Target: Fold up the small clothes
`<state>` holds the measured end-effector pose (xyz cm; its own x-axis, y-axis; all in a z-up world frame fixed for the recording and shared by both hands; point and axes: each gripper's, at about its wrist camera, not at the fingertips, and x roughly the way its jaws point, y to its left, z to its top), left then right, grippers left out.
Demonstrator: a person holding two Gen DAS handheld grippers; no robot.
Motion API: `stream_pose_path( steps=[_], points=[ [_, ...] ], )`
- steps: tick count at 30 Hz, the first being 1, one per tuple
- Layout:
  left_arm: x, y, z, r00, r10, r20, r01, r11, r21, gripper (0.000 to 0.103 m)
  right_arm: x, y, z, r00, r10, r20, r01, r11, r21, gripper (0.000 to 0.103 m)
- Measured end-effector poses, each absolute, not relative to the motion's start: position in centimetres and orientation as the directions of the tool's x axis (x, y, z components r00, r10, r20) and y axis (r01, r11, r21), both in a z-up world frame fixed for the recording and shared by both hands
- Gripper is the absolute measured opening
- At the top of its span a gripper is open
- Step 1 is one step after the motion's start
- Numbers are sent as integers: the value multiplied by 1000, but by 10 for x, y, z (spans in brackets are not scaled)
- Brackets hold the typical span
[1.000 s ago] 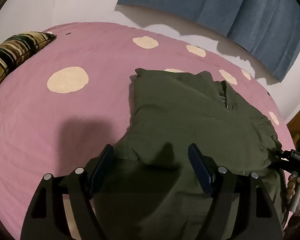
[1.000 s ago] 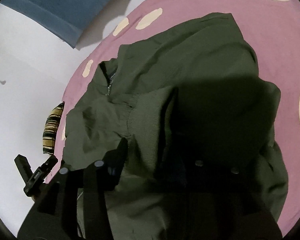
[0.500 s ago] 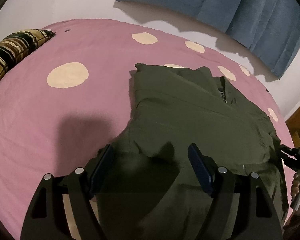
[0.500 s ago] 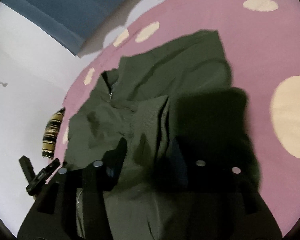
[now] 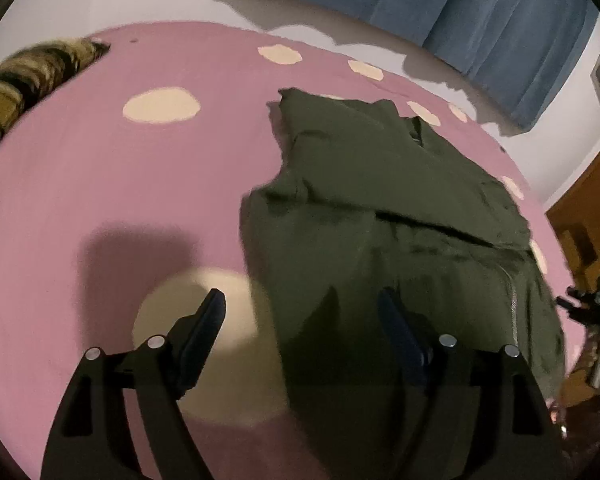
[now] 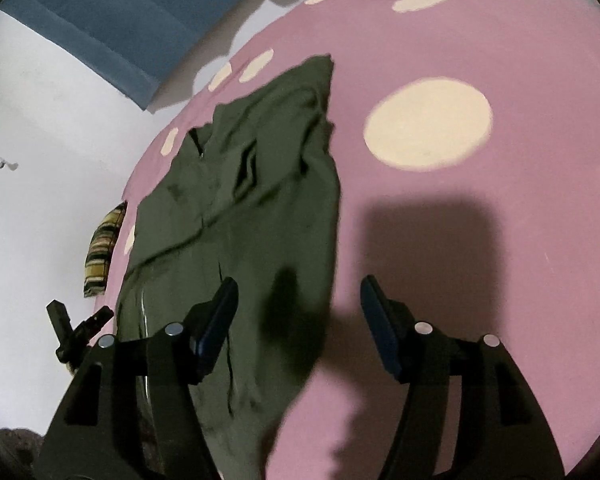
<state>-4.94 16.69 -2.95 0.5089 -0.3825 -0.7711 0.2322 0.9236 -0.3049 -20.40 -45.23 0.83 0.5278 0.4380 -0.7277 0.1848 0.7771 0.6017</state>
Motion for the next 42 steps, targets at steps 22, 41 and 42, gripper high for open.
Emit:
stream_pose_path(
  steps=[22,41,42],
  points=[
    [-108,170,-68,234,-738,-633,266,675,-688,83,-243,-406,-15,380,733,-564,-16,615,788,74],
    [-115,136,-77,215,-735,-643,271,678,-683,44,-230,-352,-11,300,751,-589,-157,647,746,50],
    [-114,138,-78,214,-738,-640,261,675,-691,41,-230,-353,-12,302,737,-605,-150,663,733,37]
  ],
)
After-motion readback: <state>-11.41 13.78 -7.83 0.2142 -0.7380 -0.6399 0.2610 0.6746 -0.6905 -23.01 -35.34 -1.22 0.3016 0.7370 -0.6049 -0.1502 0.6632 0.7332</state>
